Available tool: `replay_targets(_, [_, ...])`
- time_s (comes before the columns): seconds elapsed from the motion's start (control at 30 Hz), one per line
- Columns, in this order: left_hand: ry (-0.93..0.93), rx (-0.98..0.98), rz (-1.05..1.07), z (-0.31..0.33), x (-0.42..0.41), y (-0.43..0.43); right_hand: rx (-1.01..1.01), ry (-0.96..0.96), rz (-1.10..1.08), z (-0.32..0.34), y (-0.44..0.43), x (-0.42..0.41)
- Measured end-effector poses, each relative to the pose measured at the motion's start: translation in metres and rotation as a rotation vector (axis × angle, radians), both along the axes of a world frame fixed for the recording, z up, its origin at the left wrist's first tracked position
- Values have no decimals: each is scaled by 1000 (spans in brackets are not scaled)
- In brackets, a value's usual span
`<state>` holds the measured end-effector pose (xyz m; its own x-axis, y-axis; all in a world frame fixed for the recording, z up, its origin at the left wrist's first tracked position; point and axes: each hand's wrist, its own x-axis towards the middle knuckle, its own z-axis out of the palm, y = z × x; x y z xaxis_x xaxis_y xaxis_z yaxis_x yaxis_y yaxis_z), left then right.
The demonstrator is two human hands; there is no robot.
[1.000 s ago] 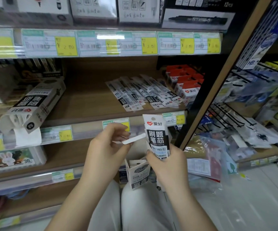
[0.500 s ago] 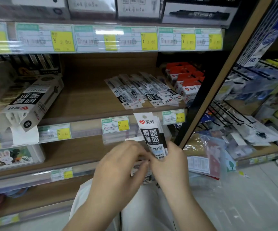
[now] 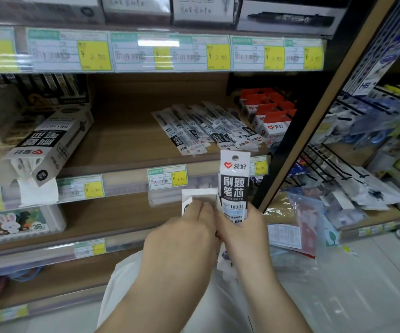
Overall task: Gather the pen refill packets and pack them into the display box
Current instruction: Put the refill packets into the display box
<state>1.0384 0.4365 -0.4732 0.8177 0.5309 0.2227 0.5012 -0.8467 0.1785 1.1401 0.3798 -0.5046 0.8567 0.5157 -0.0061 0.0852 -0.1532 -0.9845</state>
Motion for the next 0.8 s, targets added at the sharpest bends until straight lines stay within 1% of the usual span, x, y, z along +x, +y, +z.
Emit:
replay_targets(0.07, [-20, -50, 12, 11, -4, 3, -5, 12, -19, -2, -1, 2])
replay_targets(0.1, [11, -63, 25, 14, -6, 4, -4, 32, -22, -2, -2, 2])
replay_targets(0.17, [28, -36, 43, 0, -11, 8, -10, 64, -9, 0, -3, 2])
replay_targets(0.23, [71, -105, -10, -5, -10, 7, -4, 101, 9, 3, -2, -1])
replay_targets(0.3, [82, -114, -22, -19, -10, 11, 9, 152, 20, 3, -1, -3])
replay_targets(0.33, [76, -115, -36, -23, -9, 13, 26, 189, 29, 4, -1, -4])
replay_targets(0.43, [50, -195, -73, -29, -6, 13, 82, 304, 68, 5, -3, -7])
replay_targets(0.53, [-10, -163, -86, -37, -5, 11, 106, 382, 61, 2, -5, -5])
replay_targets(0.6, [-45, -167, -77, -39, -6, 11, 120, 409, 56, 1, -6, -4])
replay_targets(0.8, [-118, -183, -141, -48, 0, 18, 175, 470, 58, 0, -8, -2])
